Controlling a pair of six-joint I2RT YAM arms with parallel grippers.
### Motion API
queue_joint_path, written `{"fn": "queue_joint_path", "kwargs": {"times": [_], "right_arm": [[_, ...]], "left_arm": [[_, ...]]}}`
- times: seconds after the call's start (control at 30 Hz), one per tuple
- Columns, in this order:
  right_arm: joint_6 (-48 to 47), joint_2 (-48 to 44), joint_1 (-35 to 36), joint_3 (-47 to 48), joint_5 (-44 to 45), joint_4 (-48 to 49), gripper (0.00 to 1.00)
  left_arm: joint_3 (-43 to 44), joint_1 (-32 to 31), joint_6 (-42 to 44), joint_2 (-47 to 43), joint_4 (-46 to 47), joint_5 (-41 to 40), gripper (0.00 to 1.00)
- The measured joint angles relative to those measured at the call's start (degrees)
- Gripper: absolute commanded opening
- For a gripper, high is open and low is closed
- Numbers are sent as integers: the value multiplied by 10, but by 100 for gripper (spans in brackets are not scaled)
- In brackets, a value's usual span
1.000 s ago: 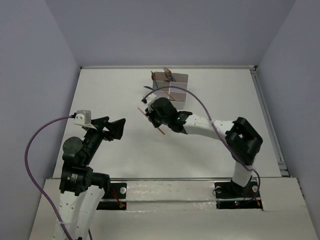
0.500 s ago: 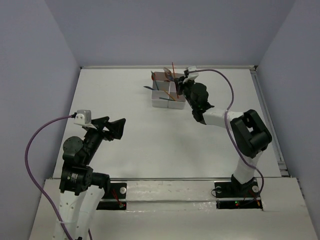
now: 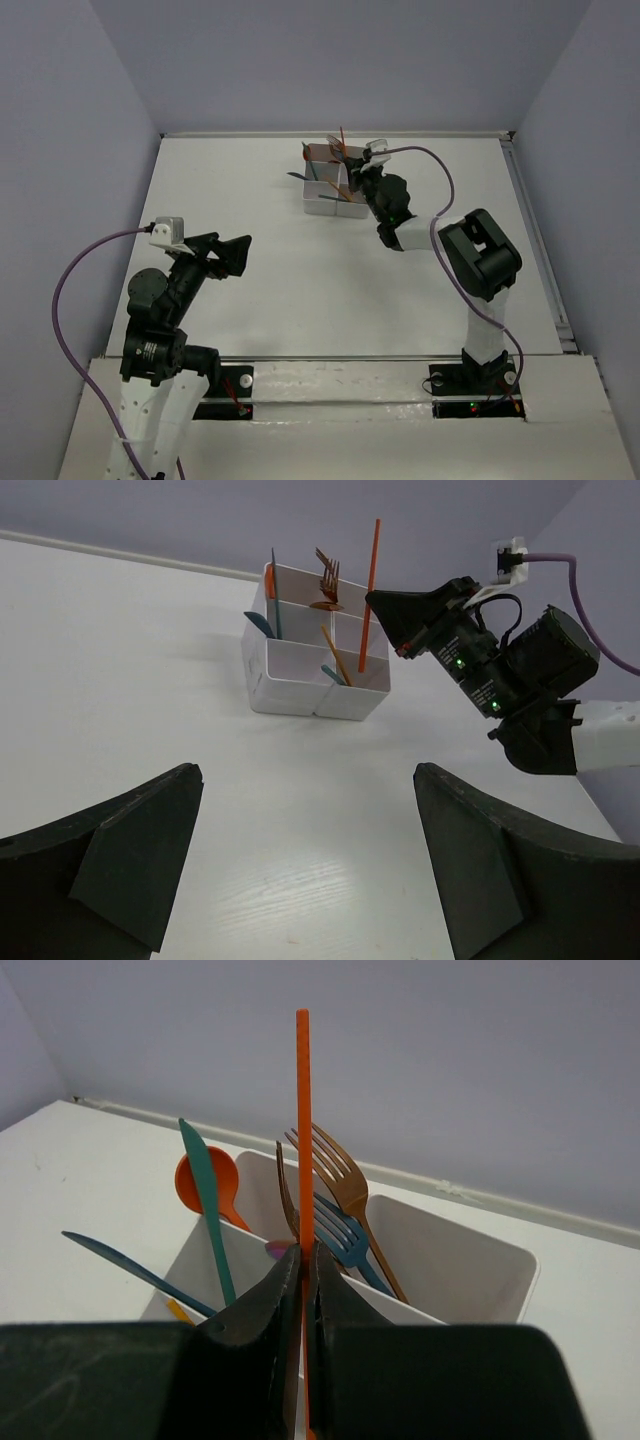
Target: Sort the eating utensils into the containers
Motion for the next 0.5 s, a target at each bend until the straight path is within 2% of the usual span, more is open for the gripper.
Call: {"fn": "queue_joint_path", "kwargs": {"times": [0.17, 0.27, 0.43, 0.5], "right_arm": [[-13, 14, 0, 0, 5, 15, 8], [-17, 17, 0, -3, 8, 21, 13], [-22, 17, 0, -24, 14, 43, 42], [-24, 17, 0, -32, 14, 45, 47]], "left_arm": [[0, 0, 0, 0, 0, 0, 99], [0, 0, 0, 0, 0, 0, 99], [0, 0, 0, 0, 0, 0, 99], [0, 0, 0, 0, 0, 0, 99]]}}
